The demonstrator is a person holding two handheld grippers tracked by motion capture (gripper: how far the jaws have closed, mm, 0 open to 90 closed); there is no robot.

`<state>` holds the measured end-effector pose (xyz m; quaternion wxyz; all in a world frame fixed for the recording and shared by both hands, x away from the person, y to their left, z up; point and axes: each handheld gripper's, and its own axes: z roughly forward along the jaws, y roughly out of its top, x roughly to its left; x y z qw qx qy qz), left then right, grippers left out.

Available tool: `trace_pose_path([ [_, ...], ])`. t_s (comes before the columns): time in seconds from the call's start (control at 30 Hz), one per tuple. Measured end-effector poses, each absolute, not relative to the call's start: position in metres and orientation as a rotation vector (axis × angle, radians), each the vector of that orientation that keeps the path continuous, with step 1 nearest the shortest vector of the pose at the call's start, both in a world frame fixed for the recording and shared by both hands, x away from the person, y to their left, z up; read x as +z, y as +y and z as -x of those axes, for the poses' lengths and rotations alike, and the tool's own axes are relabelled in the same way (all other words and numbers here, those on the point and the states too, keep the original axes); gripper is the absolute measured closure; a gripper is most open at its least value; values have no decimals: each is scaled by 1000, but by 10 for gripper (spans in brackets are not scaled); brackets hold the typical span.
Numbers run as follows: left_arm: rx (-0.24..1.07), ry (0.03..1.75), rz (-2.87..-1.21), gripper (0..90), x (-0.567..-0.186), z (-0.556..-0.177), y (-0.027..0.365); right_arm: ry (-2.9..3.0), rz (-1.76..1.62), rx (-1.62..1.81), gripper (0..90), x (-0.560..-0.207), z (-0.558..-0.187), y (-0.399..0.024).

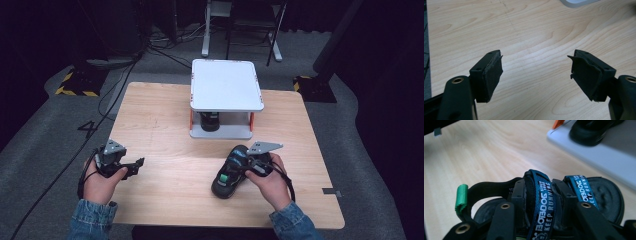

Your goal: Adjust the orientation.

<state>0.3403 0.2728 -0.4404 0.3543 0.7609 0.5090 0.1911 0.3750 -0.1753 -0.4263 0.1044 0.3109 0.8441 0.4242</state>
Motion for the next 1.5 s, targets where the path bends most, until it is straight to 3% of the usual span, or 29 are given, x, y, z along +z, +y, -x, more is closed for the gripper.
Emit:
trace_pose_path([
  [0.3, 506, 1374, -1945, 254, -444, -325, 287, 2437, -978, 1236, 631, -447, -428, -207],
  [0.37, 518, 1379, -1938, 254, -443, -324, 289, 2417, -1027, 1255, 473, -447, -428, -208],
  [0.47, 512, 1371, -1938, 253, -442, -325, 289, 2346, -1022, 1127, 405, -437, -418, -206],
  [0.73, 494, 1352, -1953, 251, -444, -330, 284, 2512, -953, 1375, 549, -417, -386, -190],
  [0.9, 473, 1343, -1954, 249, -444, -332, 282, 2565, -874, 1296, 851, -424, -381, -182],
  [1.2, 452, 1309, -1965, 249, -443, -346, 272, 2509, -904, 1201, 866, -400, -363, -214],
  [1.5, 425, 1243, -2001, 244, -442, -368, 250, 2529, -1026, 1061, 854, -403, -350, -249],
])
